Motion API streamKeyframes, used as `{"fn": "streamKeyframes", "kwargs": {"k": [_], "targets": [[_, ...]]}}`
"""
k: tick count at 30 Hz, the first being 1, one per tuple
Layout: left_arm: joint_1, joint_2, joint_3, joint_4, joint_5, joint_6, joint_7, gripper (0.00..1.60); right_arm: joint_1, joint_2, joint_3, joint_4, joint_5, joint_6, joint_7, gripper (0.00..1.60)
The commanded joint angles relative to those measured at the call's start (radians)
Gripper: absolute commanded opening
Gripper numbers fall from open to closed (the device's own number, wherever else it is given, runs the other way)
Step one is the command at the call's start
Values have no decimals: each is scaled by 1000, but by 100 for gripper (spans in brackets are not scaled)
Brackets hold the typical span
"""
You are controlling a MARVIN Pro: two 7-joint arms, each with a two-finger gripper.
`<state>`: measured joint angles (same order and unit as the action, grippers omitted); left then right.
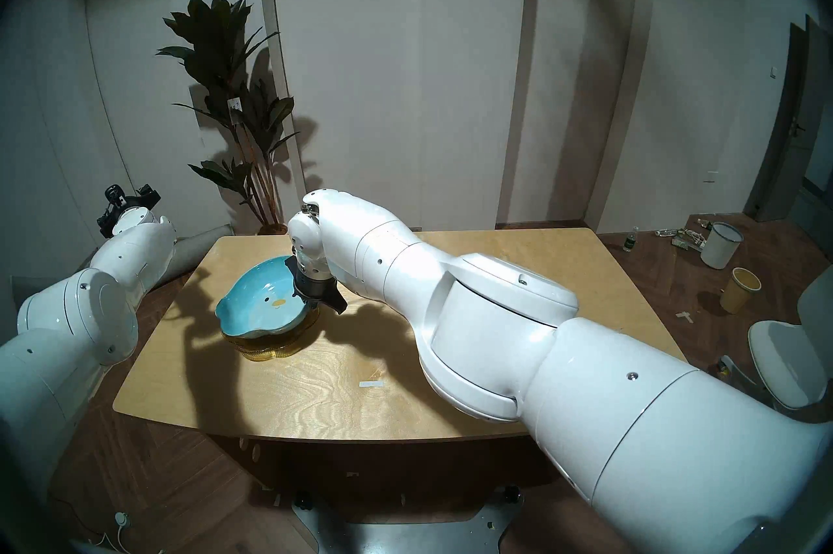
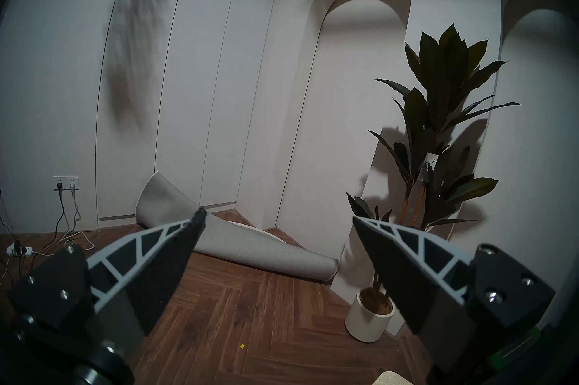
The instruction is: Stack the plates into one stack
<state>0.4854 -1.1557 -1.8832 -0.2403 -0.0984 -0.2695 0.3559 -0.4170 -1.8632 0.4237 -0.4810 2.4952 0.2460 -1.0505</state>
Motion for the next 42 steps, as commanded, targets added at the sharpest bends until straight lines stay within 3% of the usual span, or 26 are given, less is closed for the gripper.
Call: {"fn": "streamKeyframes", "kwargs": {"k": [1,42], "targets": [[-28,4,5,-12,4,-14,-1,160,13,-32,11,3,5,6,35,0],[-47,-25,25,-12,13,-38,-6,160,-4,-61,61,64,47,53,112,0]]}}
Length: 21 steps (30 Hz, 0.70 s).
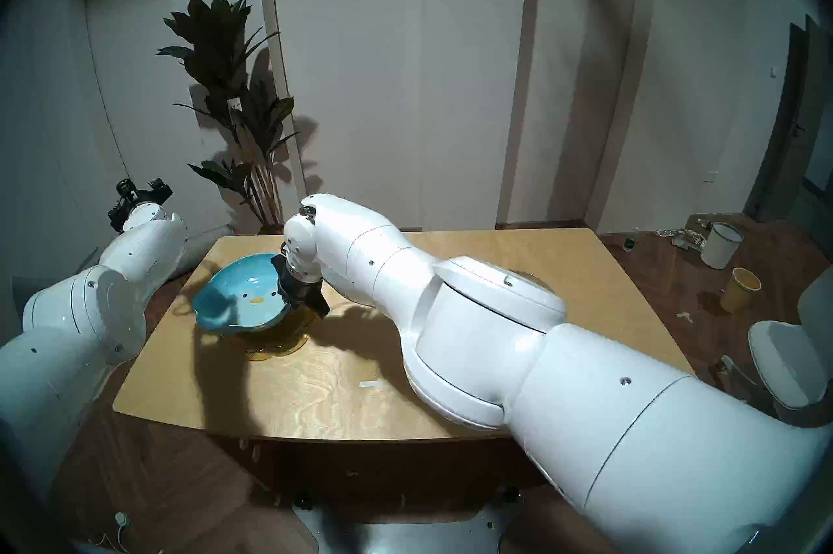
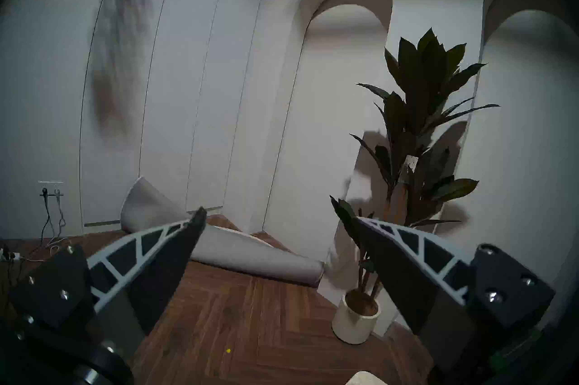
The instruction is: Stack the plates into one stack
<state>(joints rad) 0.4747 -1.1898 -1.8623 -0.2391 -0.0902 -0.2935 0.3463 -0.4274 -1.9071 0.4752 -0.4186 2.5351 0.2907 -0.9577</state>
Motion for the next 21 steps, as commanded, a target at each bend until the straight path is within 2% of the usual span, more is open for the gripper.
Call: {"fn": "streamKeyframes", "kwargs": {"k": [1,21], "targets": [[-37,9,4,-13,5,-14,5,160,5,-17,10,3,8,10,19,0],[-46,6,10,-11,9,-22,13,160,-1,-8,24,34,21,30,24,0]]}}
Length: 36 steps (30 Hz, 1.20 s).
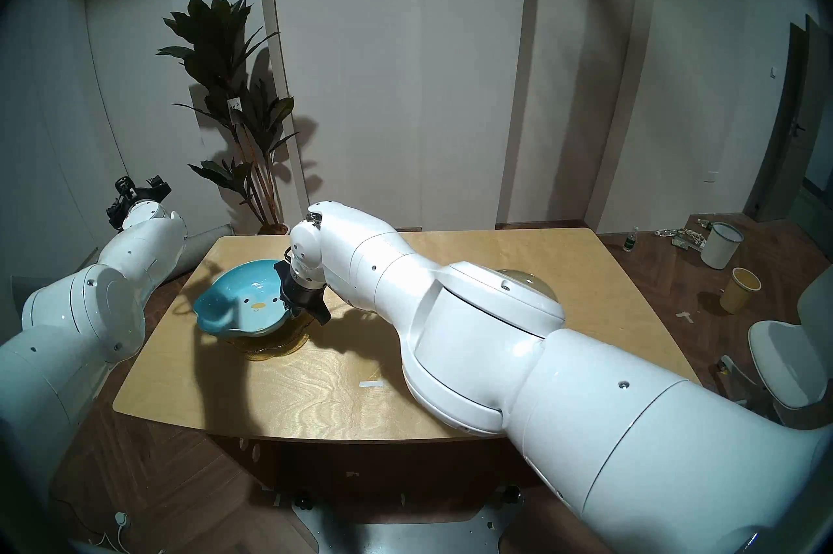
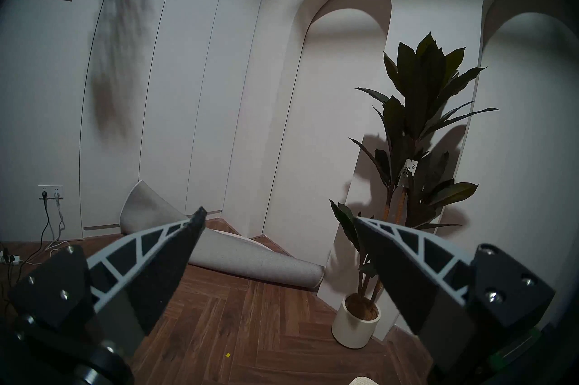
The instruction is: Stack the plates into one stack
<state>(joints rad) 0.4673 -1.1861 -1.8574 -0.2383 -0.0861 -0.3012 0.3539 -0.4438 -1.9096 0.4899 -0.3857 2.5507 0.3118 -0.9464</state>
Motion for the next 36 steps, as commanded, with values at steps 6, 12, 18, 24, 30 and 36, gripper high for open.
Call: {"fn": "streamKeyframes", "kwargs": {"k": [6,12,18,24,30,36], "targets": [[-40,0,8,-11,6,-17,12,160,15,-4,12,9,7,14,11,0],[-41,-1,12,-9,7,-19,21,160,18,0,16,17,9,19,11,0],[-42,-2,15,-7,8,-22,29,160,22,5,20,24,10,24,9,0],[-43,-7,20,-4,10,-25,36,160,22,7,24,31,12,30,8,0],[-44,-12,24,-2,12,-28,43,160,21,8,27,37,13,37,7,51],[-45,-17,29,0,13,-31,50,160,21,9,31,40,16,45,6,150]]}}
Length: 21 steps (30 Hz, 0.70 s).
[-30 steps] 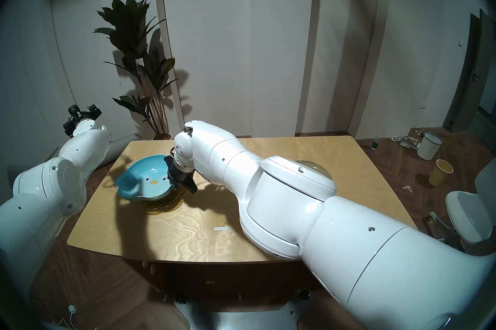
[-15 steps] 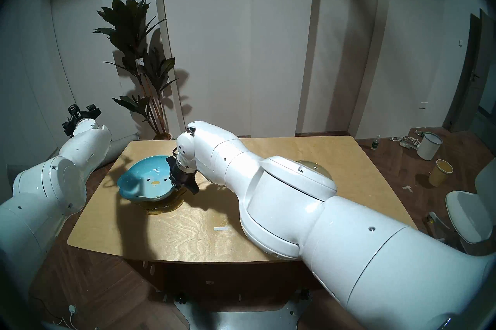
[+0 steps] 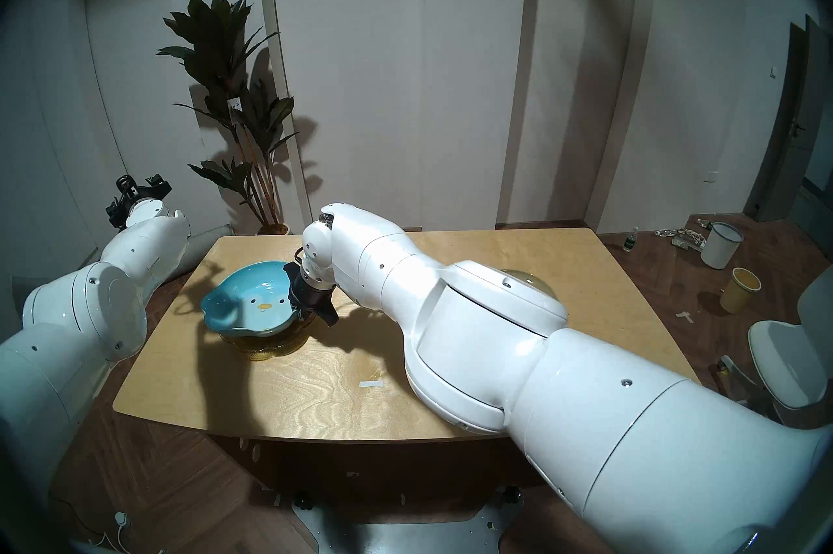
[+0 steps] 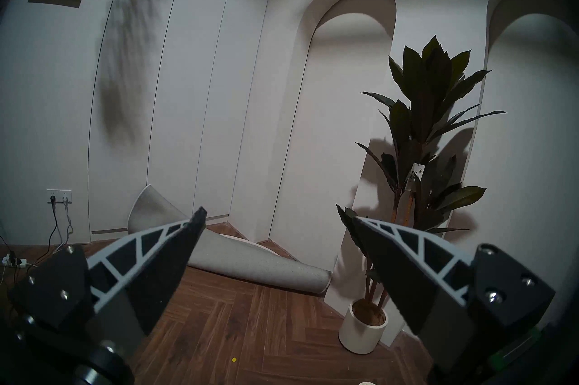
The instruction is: Stack the plates into one stack
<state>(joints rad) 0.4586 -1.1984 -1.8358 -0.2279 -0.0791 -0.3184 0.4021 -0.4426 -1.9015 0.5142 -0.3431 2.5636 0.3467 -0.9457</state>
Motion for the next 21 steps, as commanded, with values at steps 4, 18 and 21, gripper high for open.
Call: {"fn": "streamKeyframes", "kwargs": {"k": [4,18,21], "targets": [[-36,-6,10,-9,6,-16,5,160,21,1,11,-1,6,16,7,160],[-42,-16,18,-7,8,-19,16,160,58,8,28,-6,13,32,5,160],[-48,-15,20,-9,8,-17,18,160,71,10,35,-10,17,35,2,160]]}}
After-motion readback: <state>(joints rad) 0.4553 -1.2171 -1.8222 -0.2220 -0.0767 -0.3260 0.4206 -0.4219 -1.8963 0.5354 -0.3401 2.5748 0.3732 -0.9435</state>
